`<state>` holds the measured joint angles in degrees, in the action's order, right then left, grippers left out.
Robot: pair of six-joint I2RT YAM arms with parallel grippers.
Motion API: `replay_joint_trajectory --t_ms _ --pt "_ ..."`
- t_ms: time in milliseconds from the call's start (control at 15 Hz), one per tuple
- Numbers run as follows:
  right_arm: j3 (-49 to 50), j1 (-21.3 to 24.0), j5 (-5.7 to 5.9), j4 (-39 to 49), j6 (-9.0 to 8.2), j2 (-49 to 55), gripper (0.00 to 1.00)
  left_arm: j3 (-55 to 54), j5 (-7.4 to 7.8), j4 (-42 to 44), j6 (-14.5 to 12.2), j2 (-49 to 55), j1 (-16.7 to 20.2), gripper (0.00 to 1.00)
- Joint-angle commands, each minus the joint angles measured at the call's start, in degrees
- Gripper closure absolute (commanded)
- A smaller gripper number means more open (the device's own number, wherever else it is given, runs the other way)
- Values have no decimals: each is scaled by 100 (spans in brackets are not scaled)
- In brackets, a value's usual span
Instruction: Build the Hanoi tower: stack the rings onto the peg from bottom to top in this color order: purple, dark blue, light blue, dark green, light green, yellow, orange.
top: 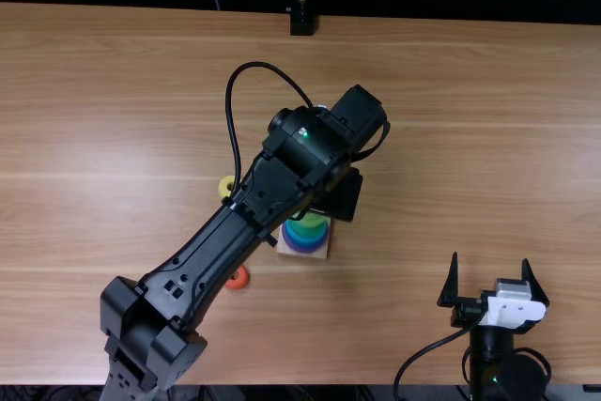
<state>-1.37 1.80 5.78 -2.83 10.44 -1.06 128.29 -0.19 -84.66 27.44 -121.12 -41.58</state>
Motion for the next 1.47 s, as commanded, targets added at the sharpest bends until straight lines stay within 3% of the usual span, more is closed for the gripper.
replay_joint_trajectory --t_ms 0,200,267,467,533,667,800,933,1000,1133,1400 --pt "49 31 -30 24 0 106 0 -76 124 -3 72 -17 36 0" --pt "49 22 -30 24 0 106 0 -14 103 -3 30 1 335 0" --pt "49 31 -30 24 0 106 0 21 29 8 9 18 458 0" --pt "49 31 -30 24 0 106 0 214 40 92 -65 133 994 0" --pt "49 22 -30 24 0 106 0 205 29 103 -287 203 1161 0" --pt "49 22 -30 24 0 106 0 29 -55 134 -983 423 1539 0" --pt "49 31 -30 24 0 106 0 -515 -519 314 -1605 484 1724 0" --pt "49 22 -30 24 0 106 0 -1553 -561 1474 -2301 757 1838 0" --pt "49 22 -30 24 0 106 0 -2194 -530 2212 -2470 888 1873 0" --pt "49 31 -30 24 0 106 0 -3407 -519 3488 -2491 1038 1943 0" --pt "49 31 -19 24 0 106 0 -4339 -519 4321 -2491 1029 1952 0"
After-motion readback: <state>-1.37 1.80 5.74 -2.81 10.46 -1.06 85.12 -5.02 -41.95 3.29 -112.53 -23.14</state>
